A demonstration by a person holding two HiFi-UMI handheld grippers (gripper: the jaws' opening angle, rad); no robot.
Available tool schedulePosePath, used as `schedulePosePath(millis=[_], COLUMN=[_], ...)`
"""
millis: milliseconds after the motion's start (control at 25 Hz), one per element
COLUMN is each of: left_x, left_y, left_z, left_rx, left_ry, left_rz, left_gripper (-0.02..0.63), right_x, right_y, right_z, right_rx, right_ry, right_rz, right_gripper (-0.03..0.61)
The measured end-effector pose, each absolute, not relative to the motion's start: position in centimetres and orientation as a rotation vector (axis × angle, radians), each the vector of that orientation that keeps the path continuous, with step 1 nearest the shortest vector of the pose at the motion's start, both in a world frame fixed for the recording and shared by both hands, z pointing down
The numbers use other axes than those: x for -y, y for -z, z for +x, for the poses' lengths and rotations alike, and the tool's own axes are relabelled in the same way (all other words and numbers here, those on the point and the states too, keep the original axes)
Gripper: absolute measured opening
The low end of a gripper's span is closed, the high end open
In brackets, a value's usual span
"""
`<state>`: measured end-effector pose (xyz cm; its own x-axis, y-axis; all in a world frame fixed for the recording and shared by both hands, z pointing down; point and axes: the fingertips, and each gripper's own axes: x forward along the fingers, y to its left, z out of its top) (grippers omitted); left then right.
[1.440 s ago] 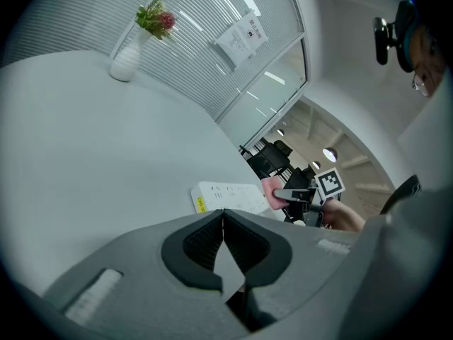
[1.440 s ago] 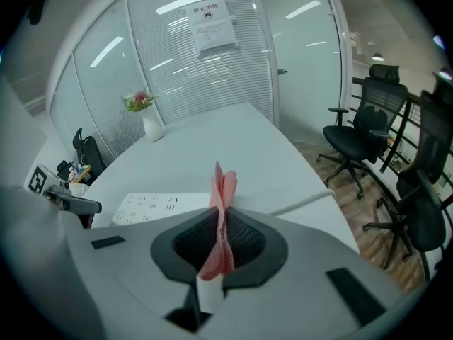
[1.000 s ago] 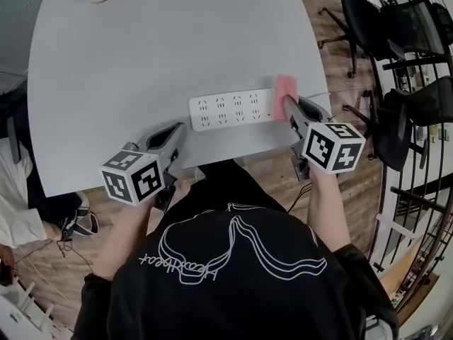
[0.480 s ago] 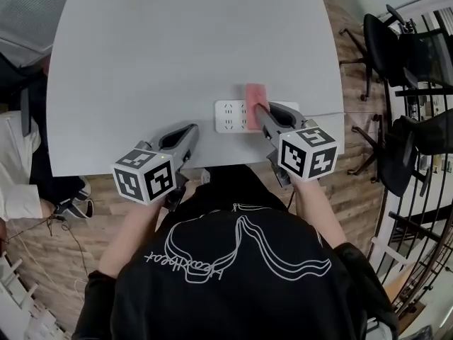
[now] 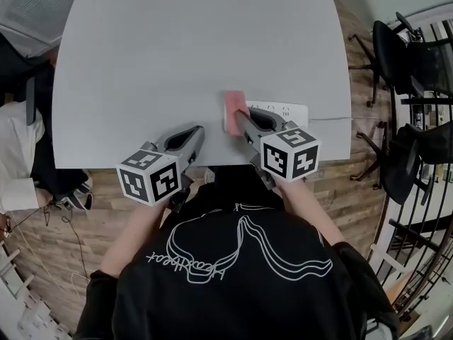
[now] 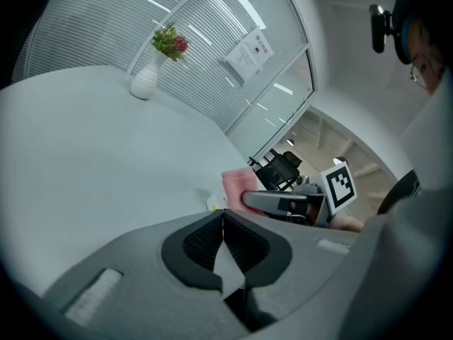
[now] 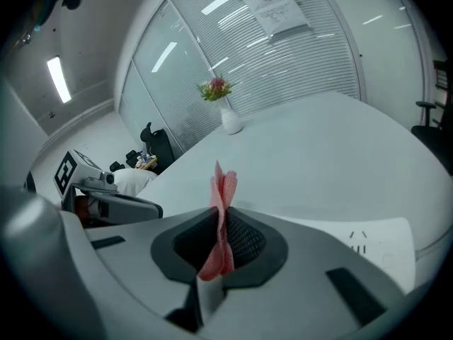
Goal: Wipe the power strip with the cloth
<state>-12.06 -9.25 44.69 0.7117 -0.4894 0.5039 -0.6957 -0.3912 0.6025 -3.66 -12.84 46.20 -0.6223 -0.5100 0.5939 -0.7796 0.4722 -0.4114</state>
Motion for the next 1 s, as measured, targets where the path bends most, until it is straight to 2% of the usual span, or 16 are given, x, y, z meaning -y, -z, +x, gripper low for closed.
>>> schedulePosePath(millis=[640, 1000], left_x=[9.7, 9.1], left_y=[-44.5, -44.4], left_z=[-12.7, -12.3], left_rx=[0.920, 0.885], left_ry=[-0.195, -0.233], left_rz=[2.045, 2.110], left_gripper=[0.014, 0.014], right_x=[12.8, 12.3], right_y=[-48.5, -49.0], right_z=[-4.6, -4.2], right_rx=[2.250, 2.212], right_ry=[-0.905, -0.879], right_rz=[1.049, 1.070], right_gripper=[0.038, 0.038])
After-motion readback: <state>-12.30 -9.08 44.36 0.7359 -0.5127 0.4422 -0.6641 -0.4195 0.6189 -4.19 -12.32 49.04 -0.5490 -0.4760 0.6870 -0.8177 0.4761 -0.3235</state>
